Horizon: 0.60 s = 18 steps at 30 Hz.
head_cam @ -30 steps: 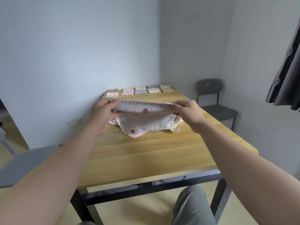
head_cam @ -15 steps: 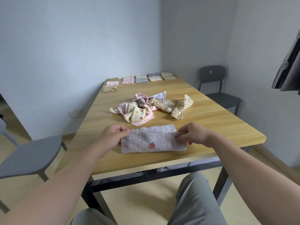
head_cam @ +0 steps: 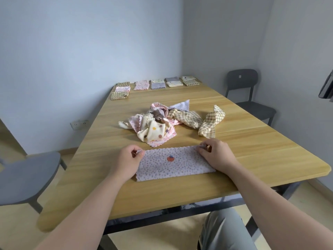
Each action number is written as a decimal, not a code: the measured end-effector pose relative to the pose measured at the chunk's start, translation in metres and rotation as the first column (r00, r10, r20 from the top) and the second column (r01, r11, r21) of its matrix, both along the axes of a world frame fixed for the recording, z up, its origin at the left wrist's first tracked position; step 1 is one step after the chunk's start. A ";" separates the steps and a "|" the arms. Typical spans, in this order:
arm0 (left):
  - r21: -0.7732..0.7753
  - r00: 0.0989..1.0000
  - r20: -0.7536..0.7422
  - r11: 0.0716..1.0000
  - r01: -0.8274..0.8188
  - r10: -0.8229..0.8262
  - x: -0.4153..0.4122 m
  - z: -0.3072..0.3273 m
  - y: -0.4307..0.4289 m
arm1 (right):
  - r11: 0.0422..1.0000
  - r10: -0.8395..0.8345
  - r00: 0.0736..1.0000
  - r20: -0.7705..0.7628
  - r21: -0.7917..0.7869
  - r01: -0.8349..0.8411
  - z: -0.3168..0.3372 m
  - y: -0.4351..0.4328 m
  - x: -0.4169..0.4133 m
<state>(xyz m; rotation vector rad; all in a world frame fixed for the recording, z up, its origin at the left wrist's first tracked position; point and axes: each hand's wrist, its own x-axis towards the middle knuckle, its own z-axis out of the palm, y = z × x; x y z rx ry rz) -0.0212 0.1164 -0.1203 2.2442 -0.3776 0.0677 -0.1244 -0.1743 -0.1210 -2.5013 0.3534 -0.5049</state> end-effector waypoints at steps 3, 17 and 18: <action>0.147 0.997 0.080 0.989 0.011 -0.023 0.001 -0.007 0.000 | 0.995 0.018 1.000 0.001 -0.098 -0.017 -0.008 -0.001 0.003; 0.204 0.990 0.128 0.978 0.031 -0.058 -0.008 -0.003 0.001 | 0.998 0.059 0.996 -0.070 0.015 -0.058 0.003 0.004 -0.006; 0.181 0.990 0.125 0.983 0.035 -0.058 -0.010 -0.003 0.002 | 0.997 0.064 0.995 -0.071 0.042 -0.061 0.004 0.004 -0.007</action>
